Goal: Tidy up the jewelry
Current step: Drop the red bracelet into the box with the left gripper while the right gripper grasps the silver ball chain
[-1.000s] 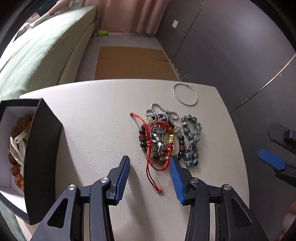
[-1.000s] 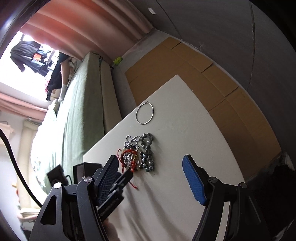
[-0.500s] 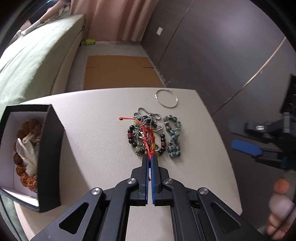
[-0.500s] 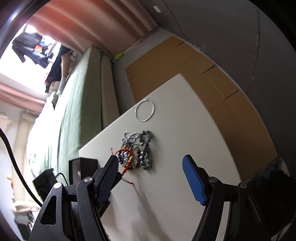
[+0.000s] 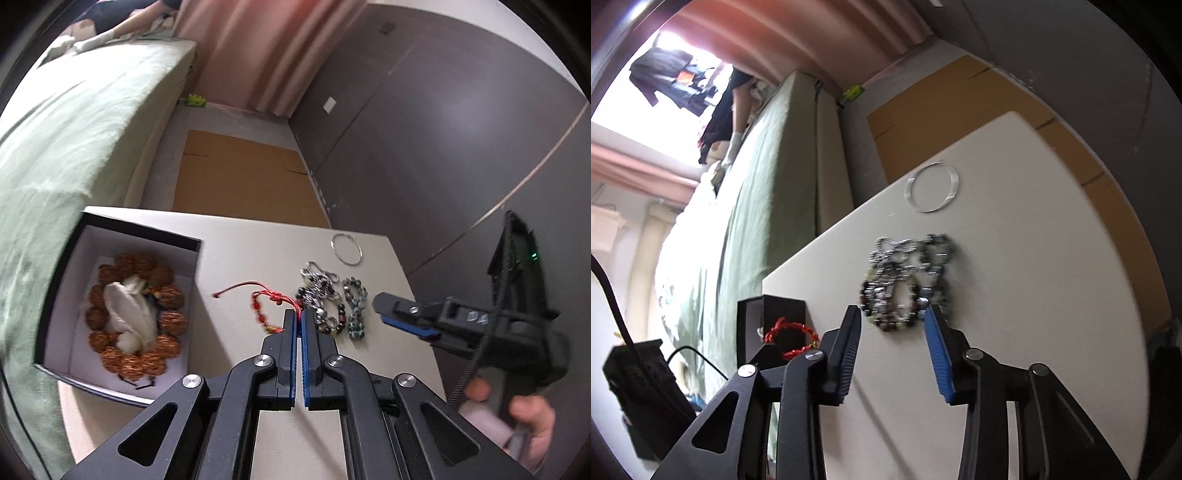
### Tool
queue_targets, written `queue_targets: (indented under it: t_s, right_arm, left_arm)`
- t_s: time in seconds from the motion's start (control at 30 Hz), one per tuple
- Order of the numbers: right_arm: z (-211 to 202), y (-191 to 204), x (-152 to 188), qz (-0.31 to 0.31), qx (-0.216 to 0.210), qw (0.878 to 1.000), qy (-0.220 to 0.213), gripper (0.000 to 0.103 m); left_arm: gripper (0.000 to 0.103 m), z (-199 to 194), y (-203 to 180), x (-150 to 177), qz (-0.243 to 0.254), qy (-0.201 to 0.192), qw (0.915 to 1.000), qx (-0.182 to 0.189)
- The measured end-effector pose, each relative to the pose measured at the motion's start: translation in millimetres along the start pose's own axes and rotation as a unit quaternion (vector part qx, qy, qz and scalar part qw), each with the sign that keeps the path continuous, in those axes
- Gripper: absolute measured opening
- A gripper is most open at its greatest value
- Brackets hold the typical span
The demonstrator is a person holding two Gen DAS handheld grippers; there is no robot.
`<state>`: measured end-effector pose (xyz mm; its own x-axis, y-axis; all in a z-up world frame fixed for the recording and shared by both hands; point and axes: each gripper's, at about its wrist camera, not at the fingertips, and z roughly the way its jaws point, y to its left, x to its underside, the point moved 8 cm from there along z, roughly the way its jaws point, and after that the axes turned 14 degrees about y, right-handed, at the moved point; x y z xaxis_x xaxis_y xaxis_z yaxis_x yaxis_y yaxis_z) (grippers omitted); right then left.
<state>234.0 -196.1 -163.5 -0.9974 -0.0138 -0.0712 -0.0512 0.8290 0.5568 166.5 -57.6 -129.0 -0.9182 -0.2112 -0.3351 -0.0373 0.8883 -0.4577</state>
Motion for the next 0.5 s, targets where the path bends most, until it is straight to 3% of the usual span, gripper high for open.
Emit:
queue_targets:
  t_s: [0.23,0.5]
  right_arm:
    - [27,18,-6,-0.027,0.027,0.999,0.002,0.033]
    - [48,27,-11,-0.050,0.092,0.995,-0.003,0.033]
  left_arm:
    - [0.001,-25,22,-4,-0.035,-0.016,0.9988,0.029]
    - [0.001,-52,31,-9,-0.049,-0.036,0.9967,0.053]
